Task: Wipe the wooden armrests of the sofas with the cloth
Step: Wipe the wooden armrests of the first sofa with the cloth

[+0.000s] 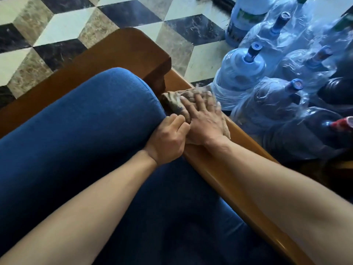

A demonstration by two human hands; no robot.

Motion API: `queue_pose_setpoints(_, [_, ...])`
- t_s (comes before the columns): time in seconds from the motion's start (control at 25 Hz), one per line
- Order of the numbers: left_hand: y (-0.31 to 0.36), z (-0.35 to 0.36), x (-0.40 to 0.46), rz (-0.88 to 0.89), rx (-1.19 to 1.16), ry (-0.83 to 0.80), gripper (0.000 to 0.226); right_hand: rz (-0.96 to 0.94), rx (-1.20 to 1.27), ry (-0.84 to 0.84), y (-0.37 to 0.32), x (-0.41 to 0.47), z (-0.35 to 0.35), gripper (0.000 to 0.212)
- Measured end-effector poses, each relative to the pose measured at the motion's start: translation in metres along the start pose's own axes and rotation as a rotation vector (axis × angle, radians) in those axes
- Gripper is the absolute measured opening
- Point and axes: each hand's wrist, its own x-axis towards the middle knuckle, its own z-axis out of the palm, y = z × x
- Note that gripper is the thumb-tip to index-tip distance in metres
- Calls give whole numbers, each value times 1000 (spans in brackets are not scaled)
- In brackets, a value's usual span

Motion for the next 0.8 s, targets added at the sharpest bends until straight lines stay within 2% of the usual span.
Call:
queue_pose_setpoints(0.12, [1, 15, 29, -160, 41, -77, 21, 281, 101, 116, 21, -7, 0, 76])
queue_pose_setpoints(0.2, [-11, 27, 60, -395, -17, -126, 34, 354, 159, 137, 25, 9, -6, 71])
queue_pose_setpoints(0.28, [-33, 39, 94, -704, -39, -130, 37, 428, 254, 142, 25, 30, -8, 66])
queue_pose_setpoints(0.36, [-52, 51, 122, -834, 61, -149, 34, 458, 259, 168, 22, 38, -6, 66])
queue_pose_setpoints(0.44, [-69, 54, 142, -749, 132, -274, 33, 423, 189, 179, 13, 25, 2, 71])
queue_pose_setpoints(0.52, [-90, 52, 152, -560, 159, -501, 32, 345, 109, 174, -6, -4, 15, 83])
queue_pose_setpoints(0.6, [-106, 51, 157, -430, 166, -634, 31, 282, 80, 153, -20, -33, 27, 91])
queue_pose_setpoints(0.72, [-95, 64, 143, -322, 286, -634, 39, 188, 54, 151, -14, -58, 36, 95])
queue_pose_setpoints(0.8, [-91, 70, 135, -293, 306, -608, 43, 197, 71, 179, -7, -55, 34, 95])
